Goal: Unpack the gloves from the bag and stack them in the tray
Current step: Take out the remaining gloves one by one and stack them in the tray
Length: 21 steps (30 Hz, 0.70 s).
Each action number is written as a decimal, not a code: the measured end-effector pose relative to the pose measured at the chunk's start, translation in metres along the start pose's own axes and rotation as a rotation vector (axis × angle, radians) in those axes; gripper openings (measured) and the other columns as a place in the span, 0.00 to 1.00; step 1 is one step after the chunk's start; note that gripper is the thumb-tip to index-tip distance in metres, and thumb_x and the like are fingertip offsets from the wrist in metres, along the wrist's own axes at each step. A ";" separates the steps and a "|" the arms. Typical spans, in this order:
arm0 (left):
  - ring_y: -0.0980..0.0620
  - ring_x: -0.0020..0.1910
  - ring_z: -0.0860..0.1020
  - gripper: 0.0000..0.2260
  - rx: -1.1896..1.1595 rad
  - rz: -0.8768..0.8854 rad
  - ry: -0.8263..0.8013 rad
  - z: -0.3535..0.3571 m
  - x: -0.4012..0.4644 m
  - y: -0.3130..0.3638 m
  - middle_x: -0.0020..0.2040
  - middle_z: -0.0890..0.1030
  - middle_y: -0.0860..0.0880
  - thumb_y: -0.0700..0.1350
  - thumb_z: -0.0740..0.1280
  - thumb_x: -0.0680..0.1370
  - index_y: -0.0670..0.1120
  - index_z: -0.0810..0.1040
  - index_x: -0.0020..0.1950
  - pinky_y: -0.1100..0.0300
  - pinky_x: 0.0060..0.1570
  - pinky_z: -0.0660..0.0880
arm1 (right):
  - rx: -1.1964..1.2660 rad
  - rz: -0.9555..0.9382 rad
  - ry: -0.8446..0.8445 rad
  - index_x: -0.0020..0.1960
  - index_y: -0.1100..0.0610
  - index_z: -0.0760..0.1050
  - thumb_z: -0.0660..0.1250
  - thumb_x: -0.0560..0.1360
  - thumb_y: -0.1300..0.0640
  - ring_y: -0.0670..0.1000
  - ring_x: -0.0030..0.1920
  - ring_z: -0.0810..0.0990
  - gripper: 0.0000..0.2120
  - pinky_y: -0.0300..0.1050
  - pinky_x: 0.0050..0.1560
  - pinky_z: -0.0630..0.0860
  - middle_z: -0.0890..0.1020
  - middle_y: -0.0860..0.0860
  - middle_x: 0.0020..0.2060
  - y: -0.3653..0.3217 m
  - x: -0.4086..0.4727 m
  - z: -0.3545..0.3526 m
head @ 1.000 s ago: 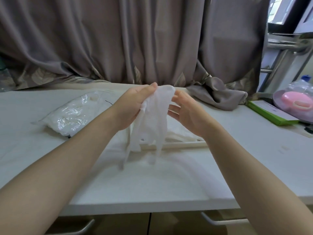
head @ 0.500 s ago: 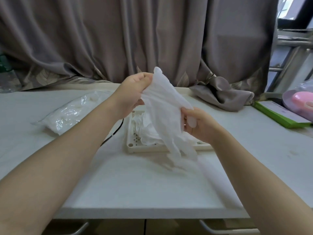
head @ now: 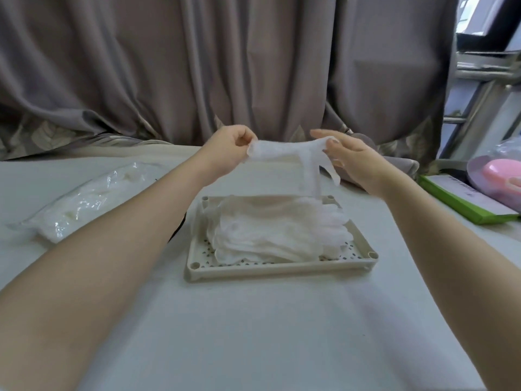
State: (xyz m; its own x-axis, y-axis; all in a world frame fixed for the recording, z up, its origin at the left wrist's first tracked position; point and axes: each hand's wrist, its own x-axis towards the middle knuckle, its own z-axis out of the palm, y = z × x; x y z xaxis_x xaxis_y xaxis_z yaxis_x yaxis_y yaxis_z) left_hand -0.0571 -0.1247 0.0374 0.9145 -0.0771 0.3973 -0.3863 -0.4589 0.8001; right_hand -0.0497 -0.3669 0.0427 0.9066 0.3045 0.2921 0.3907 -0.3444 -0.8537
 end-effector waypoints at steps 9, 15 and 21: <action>0.51 0.63 0.68 0.10 1.113 0.319 -0.439 -0.001 -0.041 -0.059 0.60 0.75 0.53 0.39 0.61 0.76 0.48 0.78 0.53 0.57 0.60 0.65 | -0.820 0.145 -0.592 0.71 0.44 0.65 0.51 0.79 0.41 0.46 0.73 0.59 0.22 0.42 0.72 0.52 0.63 0.42 0.73 0.025 -0.053 0.057; 0.49 0.64 0.67 0.15 0.987 0.299 -0.241 -0.002 -0.048 -0.039 0.64 0.73 0.52 0.35 0.58 0.74 0.47 0.77 0.56 0.56 0.62 0.63 | -0.842 0.016 -0.213 0.62 0.55 0.73 0.49 0.81 0.46 0.56 0.64 0.71 0.21 0.47 0.62 0.65 0.75 0.53 0.62 0.006 -0.050 0.070; 0.46 0.60 0.73 0.20 1.140 0.221 -0.451 0.037 -0.056 -0.037 0.62 0.75 0.47 0.56 0.51 0.81 0.45 0.71 0.63 0.54 0.54 0.67 | -0.981 0.056 -0.392 0.77 0.54 0.49 0.57 0.79 0.47 0.53 0.76 0.51 0.31 0.53 0.74 0.48 0.55 0.49 0.76 0.033 -0.044 0.108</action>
State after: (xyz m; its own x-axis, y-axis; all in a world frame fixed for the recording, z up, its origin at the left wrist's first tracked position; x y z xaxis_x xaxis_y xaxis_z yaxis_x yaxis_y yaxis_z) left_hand -0.0892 -0.1358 -0.0310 0.8903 -0.4435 0.1033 -0.4182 -0.8861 -0.1999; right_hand -0.0939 -0.2960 -0.0447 0.8810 0.4709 -0.0462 0.4660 -0.8804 -0.0885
